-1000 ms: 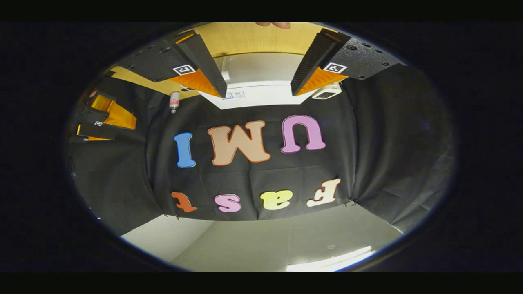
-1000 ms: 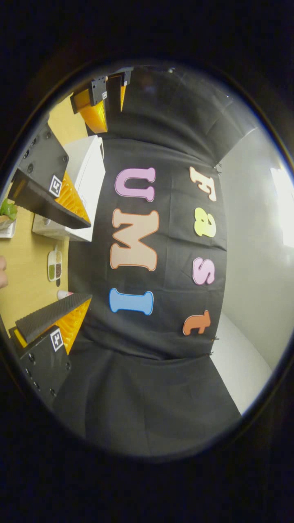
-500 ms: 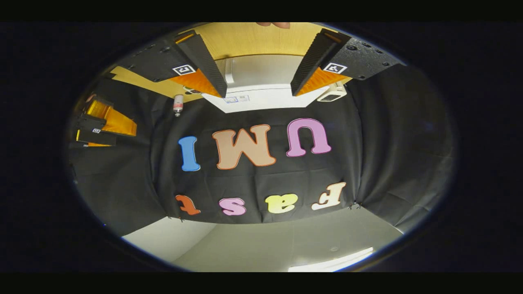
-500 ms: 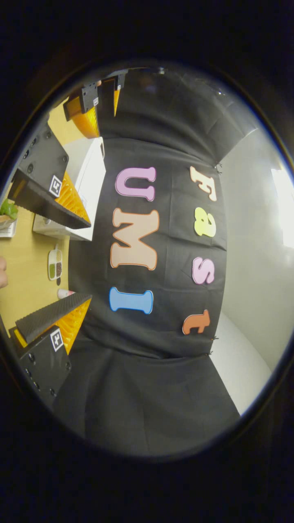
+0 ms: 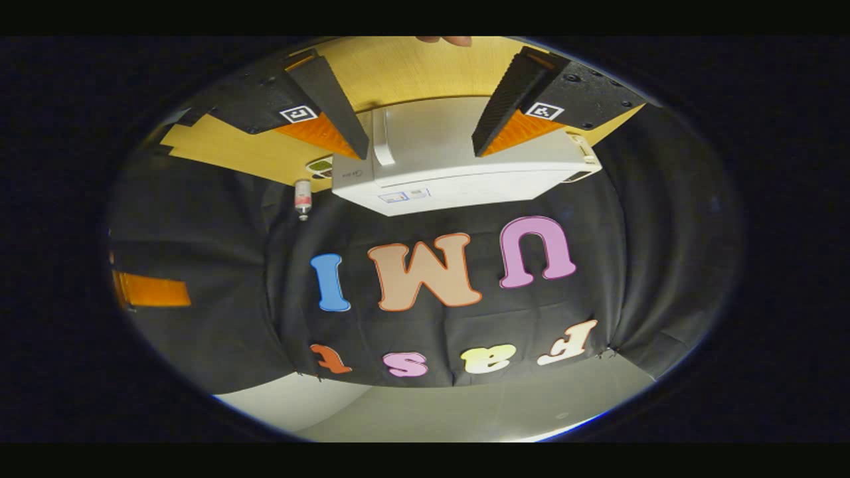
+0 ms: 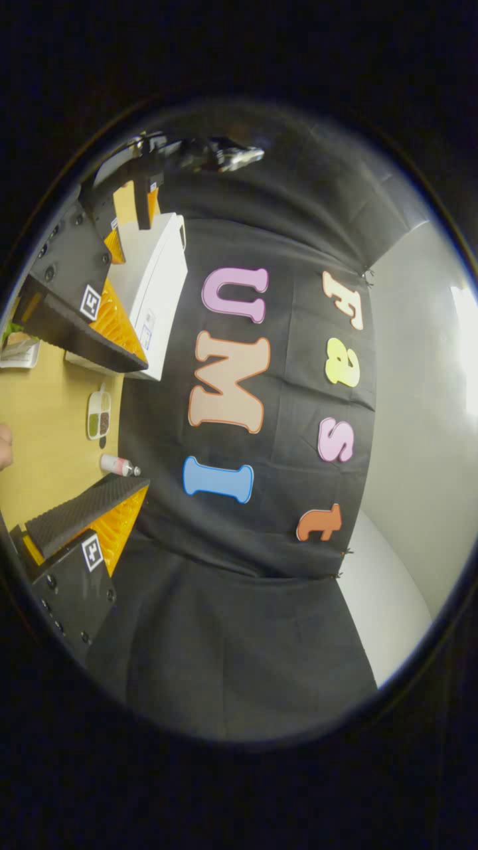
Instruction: Open the microwave oven with the left hand, put the food in, and close the microwave oven.
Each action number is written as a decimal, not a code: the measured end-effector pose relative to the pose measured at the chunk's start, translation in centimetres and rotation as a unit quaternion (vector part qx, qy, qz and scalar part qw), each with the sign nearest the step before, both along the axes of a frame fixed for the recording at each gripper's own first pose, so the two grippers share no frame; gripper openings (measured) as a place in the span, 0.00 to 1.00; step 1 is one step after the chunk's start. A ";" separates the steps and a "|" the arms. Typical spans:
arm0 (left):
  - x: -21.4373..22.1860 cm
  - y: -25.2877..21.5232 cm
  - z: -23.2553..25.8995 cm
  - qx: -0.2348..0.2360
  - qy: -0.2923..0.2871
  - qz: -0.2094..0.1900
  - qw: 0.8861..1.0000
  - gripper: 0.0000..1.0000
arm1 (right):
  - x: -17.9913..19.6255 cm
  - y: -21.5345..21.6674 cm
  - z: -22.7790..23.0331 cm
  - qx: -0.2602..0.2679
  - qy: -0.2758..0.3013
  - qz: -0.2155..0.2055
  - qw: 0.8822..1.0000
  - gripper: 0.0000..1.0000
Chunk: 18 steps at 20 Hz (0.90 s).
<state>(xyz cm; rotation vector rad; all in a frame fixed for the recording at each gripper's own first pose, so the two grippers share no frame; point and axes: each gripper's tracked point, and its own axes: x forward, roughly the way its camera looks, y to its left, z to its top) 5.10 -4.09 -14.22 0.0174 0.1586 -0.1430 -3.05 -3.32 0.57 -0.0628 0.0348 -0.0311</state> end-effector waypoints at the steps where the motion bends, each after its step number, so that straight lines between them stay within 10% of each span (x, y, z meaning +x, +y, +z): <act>1: 0.6 -0.5 -1.3 -0.003 0.010 -0.004 1.000 0.98 | -0.3 -0.5 -0.2 -0.006 0.003 -0.008 1.000 0.96; 18: 8.0 -6.3 -12.2 -0.006 0.081 -0.050 0.995 0.95 | -5.7 -3.4 -0.8 -0.055 0.066 -0.077 0.993 0.97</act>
